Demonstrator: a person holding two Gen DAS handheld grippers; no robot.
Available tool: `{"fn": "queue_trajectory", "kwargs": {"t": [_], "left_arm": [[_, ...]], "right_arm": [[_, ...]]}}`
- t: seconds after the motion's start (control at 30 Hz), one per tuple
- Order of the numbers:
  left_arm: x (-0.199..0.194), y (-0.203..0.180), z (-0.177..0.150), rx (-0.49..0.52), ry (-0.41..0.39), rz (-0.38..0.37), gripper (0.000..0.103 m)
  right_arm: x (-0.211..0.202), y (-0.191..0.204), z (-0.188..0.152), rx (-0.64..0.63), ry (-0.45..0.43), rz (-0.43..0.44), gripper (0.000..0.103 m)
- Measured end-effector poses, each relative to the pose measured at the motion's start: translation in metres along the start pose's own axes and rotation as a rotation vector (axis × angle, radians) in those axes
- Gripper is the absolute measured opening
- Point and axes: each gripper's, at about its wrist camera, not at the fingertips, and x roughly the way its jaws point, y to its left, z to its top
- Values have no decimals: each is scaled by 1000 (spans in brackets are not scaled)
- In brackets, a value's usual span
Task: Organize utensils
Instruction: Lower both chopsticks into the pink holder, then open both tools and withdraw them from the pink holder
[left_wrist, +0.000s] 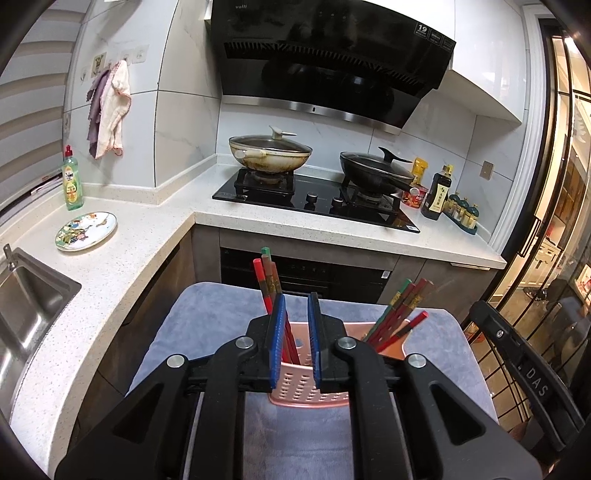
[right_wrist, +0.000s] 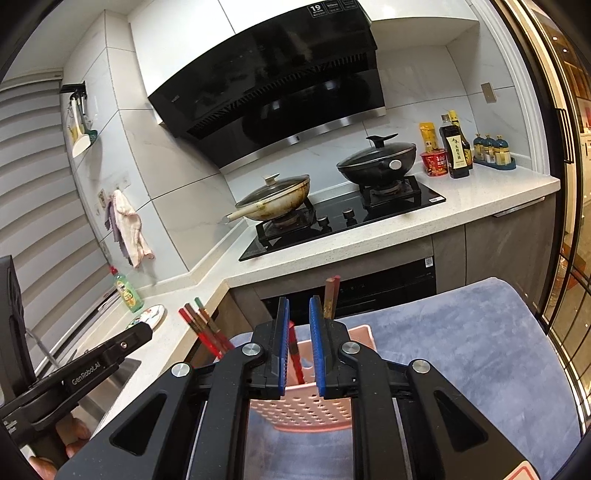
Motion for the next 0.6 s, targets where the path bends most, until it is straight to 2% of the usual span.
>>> {"fn": "queue_trajectory", "kwargs": {"t": [0.23,0.37,0.6], "left_arm": [[-22,-6,-7,23,-11,10,12],[-30,-9,-15,40,-5,23,18],[-48,-13,-31,65,3,52,21]], "right_arm": [[-24,11,-8,-28,4,9,14],[-37,16,-16,-51,8,6,14],[-61,21,-31,-88,19,-5,14]]}}
